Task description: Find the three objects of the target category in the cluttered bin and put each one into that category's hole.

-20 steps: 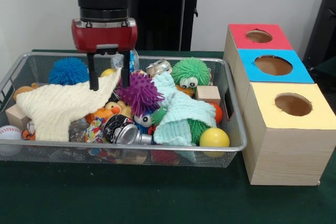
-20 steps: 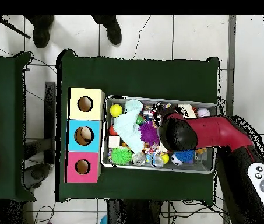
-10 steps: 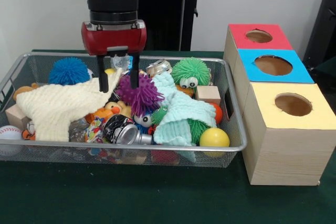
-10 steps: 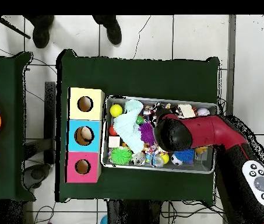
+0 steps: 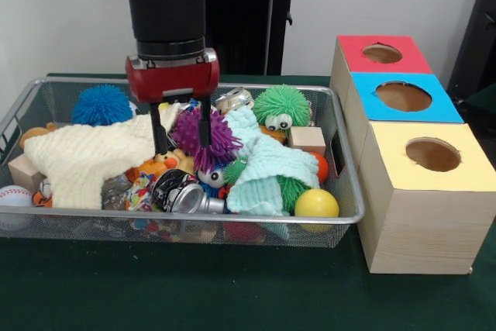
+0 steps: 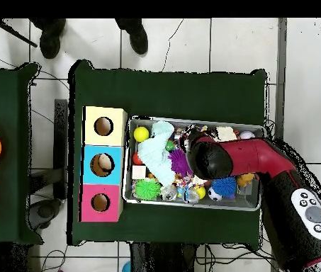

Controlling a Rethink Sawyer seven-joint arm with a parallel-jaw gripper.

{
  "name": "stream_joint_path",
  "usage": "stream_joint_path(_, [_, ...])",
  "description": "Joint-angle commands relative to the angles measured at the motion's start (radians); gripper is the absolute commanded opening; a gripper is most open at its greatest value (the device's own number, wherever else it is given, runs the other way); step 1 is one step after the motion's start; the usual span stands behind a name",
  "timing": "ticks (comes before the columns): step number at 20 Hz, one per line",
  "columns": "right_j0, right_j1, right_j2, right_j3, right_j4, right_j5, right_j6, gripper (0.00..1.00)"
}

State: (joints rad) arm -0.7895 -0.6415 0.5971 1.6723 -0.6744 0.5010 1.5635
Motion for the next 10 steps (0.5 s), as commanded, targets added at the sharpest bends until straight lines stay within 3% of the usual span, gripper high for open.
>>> stream_joint_path(1, [-0.034,0.083,0.070,-0.097,-0.051,0.005,-0.180,1.00])
stream_joint_path(10, [-0.062,0.094,0.111,-0.142,-0.064,0.056,-0.263,1.00])
